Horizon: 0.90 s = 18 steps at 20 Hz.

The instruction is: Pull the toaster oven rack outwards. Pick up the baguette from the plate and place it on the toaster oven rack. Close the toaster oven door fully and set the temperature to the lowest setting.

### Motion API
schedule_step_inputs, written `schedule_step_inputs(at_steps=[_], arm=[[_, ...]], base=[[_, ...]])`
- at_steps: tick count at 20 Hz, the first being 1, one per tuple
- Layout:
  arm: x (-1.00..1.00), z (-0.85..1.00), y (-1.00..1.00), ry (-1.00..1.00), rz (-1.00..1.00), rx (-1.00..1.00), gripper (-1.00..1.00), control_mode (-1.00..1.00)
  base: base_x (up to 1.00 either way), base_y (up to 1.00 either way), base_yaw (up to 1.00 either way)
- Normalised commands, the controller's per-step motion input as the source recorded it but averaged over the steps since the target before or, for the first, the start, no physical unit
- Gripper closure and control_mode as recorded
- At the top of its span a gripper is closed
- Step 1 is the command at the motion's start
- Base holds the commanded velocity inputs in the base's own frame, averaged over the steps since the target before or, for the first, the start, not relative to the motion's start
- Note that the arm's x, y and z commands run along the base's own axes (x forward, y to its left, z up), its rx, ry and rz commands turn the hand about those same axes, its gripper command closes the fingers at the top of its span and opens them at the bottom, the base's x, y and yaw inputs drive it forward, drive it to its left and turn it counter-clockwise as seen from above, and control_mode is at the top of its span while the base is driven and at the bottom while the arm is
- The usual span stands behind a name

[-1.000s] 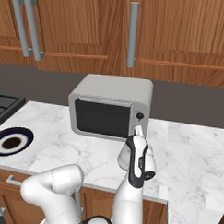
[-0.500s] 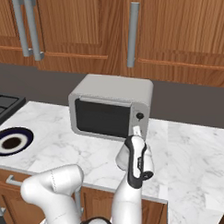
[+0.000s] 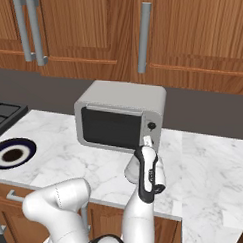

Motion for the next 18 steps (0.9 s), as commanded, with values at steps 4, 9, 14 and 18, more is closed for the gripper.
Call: schedule_step_inputs(at_steps=[4,9,14,18], arm=[[0.05,0.0,0.03,0.0,0.0,0.0,-1.0,-1.0],[0.0,0.0,0.04,0.0,0.0,0.0,-1.0,-1.0],[0.0,0.0,0.14,0.0,0.0,0.0,-1.0,-1.0],[0.0,0.02,0.01,0.0,0.0,0.0,-1.0,-1.0]], base=[[0.0,0.0,0.0],[0.0,0.0,0.0],[0.0,0.0,0.0],[0.0,0.0,0.0]])
